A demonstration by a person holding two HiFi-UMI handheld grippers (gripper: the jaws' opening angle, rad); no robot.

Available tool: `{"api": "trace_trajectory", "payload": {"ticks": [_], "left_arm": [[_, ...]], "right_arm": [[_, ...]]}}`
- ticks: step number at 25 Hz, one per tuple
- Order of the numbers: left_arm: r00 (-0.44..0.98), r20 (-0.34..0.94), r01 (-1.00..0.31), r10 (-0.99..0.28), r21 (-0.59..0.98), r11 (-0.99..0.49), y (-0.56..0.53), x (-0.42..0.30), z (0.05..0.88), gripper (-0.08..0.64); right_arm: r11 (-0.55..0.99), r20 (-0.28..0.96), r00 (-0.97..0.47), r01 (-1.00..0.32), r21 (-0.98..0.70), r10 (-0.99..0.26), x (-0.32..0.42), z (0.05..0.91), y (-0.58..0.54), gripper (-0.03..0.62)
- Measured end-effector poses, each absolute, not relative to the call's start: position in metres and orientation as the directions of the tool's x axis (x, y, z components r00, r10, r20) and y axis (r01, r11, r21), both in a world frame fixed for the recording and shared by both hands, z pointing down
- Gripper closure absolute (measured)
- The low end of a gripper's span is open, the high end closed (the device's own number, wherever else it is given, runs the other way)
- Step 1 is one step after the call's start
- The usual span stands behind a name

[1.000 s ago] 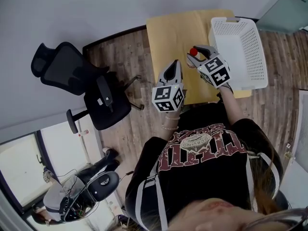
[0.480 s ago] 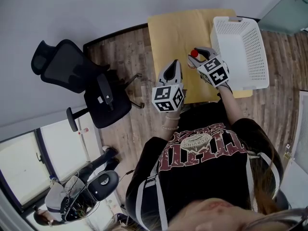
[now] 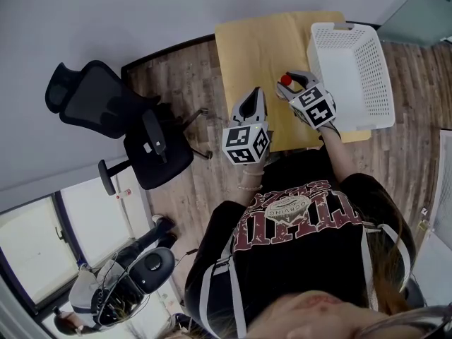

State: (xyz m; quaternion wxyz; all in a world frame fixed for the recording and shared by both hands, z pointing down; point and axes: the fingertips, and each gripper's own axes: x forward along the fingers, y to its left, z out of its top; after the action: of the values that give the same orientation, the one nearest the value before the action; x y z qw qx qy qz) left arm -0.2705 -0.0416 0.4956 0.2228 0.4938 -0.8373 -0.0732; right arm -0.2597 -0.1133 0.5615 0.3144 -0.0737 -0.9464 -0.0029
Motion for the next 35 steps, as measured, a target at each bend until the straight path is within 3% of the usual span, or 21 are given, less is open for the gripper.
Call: {"api": "trace_trajectory", "payload": {"ticks": [35], "left_arm": [[-0.358,0.292,-0.831,-0.887,0.332,0.445,-0.078,-0.261,0.491,0.512]], "right_arm": [[0.988,0.581,-0.799,0.129,-0.088,0.156,-0.243,0.559,-0.108,0.428]]}}
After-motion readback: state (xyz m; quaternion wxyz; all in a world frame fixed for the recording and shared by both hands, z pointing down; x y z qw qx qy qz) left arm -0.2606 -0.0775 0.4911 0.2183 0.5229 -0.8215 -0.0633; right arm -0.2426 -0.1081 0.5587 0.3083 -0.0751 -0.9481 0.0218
